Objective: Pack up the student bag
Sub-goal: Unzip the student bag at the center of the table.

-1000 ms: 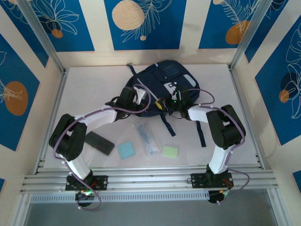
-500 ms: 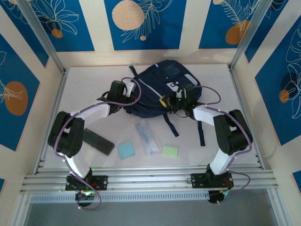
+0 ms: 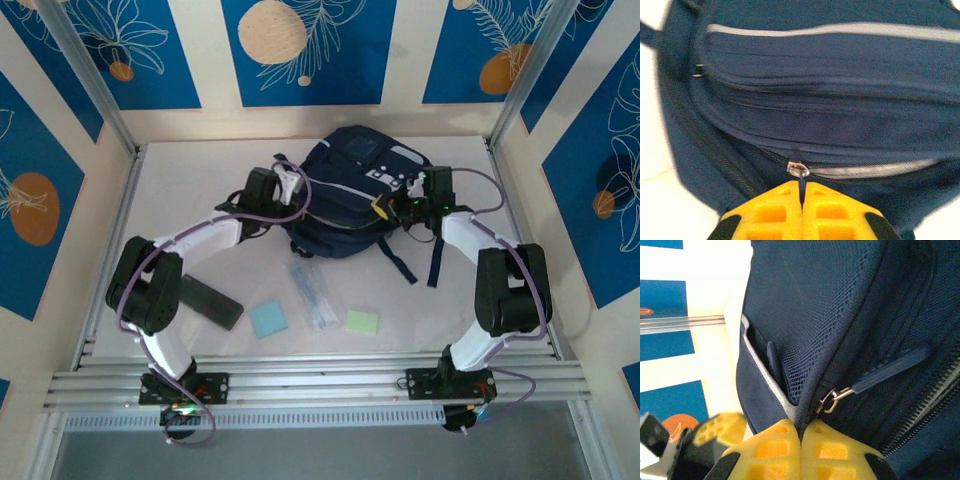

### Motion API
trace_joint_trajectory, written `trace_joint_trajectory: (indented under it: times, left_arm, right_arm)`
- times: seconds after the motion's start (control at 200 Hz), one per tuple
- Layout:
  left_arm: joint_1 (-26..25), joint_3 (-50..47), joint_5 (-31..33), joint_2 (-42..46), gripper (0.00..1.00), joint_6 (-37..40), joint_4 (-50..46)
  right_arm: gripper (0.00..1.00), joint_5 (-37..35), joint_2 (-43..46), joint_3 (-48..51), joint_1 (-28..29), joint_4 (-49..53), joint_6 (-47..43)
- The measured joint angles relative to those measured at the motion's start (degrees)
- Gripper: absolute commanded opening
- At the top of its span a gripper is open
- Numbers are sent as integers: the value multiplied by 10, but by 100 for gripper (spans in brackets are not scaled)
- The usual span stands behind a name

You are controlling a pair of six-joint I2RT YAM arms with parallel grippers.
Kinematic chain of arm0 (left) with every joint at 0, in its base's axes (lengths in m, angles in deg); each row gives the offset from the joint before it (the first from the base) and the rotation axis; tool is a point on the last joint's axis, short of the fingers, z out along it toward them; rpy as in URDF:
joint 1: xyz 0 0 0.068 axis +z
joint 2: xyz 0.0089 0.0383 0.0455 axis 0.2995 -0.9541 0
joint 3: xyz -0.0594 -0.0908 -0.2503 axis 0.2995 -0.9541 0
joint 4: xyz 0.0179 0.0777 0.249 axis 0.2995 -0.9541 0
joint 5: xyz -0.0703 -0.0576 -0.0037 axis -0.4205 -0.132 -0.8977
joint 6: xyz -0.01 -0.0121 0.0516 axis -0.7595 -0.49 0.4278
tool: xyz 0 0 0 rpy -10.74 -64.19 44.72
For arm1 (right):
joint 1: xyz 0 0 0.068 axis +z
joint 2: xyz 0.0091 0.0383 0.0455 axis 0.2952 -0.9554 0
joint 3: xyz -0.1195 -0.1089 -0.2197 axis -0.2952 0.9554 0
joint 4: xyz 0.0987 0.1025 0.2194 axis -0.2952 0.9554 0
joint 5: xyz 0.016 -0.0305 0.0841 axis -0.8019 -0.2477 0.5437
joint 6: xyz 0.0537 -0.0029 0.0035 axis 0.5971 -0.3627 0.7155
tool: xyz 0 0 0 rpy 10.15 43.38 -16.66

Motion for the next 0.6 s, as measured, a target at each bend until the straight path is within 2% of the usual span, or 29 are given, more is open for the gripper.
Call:
trace_joint_trajectory:
  times: [0.25,0.285,0.395,0.525,0.6]
  left_arm:
    - [-95,-22,-35,27,0,-57,14]
    - [-108,-22,-41,27,0,-64,17]
    - [-136,-22,-56,25,0,-83,24]
    - [-145,-19,-70,10,0,-99,24]
    - [-145,-9,-72,-4,0,-104,24]
  right_arm:
    - [0,-10,-8,-65,-66,108,-121]
    - [9,-13,-9,-68,-72,116,-127]
    - [46,-20,-9,-66,-89,127,-131]
    - [68,-27,28,-15,-101,112,-107]
    - [73,-31,73,31,-98,110,-92]
